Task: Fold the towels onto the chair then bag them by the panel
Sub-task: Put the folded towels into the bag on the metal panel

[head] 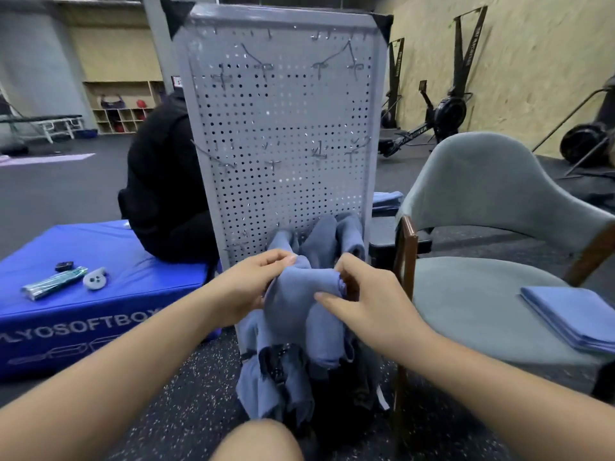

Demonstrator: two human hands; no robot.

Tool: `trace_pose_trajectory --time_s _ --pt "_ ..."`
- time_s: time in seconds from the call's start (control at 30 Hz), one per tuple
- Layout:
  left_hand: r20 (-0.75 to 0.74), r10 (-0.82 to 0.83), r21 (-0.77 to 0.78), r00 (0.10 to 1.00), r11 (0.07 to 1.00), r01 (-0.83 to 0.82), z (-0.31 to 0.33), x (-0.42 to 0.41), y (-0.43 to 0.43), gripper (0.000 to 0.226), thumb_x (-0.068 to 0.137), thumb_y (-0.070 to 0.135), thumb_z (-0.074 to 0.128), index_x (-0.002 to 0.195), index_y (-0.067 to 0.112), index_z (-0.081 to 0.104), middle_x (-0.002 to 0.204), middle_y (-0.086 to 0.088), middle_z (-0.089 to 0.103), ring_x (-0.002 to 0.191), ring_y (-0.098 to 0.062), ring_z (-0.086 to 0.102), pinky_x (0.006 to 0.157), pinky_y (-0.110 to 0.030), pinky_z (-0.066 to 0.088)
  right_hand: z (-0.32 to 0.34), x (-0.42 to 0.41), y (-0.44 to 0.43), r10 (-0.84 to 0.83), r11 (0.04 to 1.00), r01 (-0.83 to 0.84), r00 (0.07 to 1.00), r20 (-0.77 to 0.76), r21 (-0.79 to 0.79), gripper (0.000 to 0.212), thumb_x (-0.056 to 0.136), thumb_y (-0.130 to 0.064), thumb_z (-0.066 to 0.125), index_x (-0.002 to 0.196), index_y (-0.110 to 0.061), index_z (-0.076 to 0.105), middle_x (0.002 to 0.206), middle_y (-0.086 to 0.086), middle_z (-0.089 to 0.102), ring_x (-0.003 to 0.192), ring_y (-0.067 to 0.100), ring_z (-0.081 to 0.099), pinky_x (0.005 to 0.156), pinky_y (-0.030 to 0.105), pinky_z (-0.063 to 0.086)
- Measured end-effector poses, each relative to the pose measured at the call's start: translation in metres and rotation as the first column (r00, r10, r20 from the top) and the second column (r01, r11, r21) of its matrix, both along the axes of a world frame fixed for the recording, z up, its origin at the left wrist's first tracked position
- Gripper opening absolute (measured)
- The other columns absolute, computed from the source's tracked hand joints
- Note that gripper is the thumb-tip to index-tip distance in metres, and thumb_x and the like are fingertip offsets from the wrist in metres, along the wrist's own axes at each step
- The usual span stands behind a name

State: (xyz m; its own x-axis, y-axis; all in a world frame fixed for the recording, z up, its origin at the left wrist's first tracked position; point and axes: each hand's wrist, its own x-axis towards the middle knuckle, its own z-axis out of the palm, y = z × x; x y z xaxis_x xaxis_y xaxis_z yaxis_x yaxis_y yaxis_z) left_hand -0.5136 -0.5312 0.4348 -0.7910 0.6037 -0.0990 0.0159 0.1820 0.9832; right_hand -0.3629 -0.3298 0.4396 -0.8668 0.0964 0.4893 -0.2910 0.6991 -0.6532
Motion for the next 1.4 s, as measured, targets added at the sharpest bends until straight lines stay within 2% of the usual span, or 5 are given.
trace_pose_trajectory --time_s 0.23,0.77,1.0,1.23,1.4 --pt "0.291 -0.055 -0.191 0.955 0.975 0.115 -0.003 -0.026 -0.079 0.064 0.101 0.063 0.063 0.141 0.014 0.068 0.13 -0.01 0.069 0.11 -0.028 0.058 0.098 -0.043 0.044 -0.004 -0.036 -0.048 -0.003 1.0 0.003 1.0 0.002 -0.011 0.035 0.09 -0.03 0.078 0.085 -0.02 0.045 0.069 0.003 0.053 0.065 0.018 0.042 0.063 0.032 0.044" --pt "0.24 -0.001 -0.358 0.971 0.93 0.089 0.034 -0.068 -0.116 0.054 0.1 0.063 0.062 0.11 0.011 0.072 0.082 -0.006 0.057 0.071 -0.017 0.05 0.076 -0.032 0.041 -0.001 -0.08 -0.095 -0.096 0.995 0.097 0.995 0.02 -0.031 0.037 0.091 -0.027 0.071 0.078 -0.025 0.037 0.066 -0.001 0.052 0.064 0.018 0.045 0.059 0.04 0.045" --pt "0.001 0.194 0.022 0.981 0.981 -0.194 0.036 -0.085 -0.11 0.038 0.099 0.016 0.076 0.135 0.027 0.07 0.114 -0.003 0.074 0.098 -0.018 0.066 0.09 -0.036 0.049 -0.002 -0.089 -0.106 -0.118 0.993 0.118 0.993 0.029 -0.002 0.043 0.09 -0.034 0.072 0.076 -0.027 0.032 0.072 0.0 0.053 0.066 0.024 0.051 0.06 0.042 0.045" --pt "-0.293 0.278 0.043 0.915 0.96 -0.277 0.041 -0.098 -0.095 0.043 0.101 0.0 0.065 0.133 0.029 0.07 0.108 -0.008 0.076 0.085 -0.004 0.067 0.069 -0.016 0.049 0.004 -0.114 -0.134 -0.14 0.99 0.14 0.99 0.006 0.001 0.032 0.092 -0.03 0.074 0.088 -0.023 0.043 0.074 -0.009 0.05 0.068 0.014 0.051 0.064 0.041 0.048" --pt "-0.455 0.304 -0.071 0.837 0.924 -0.375 0.018 -0.108 -0.094 0.038 0.099 0.004 0.067 0.128 0.029 0.073 0.11 -0.002 0.077 0.101 -0.004 0.071 0.078 -0.011 0.054 -0.007 -0.135 -0.147 -0.135 0.991 0.136 0.986 0.098 0.0 0.035 0.092 -0.035 0.074 0.092 -0.021 0.042 0.079 -0.001 0.062 0.078 0.028 0.061 0.069 0.046 0.054"
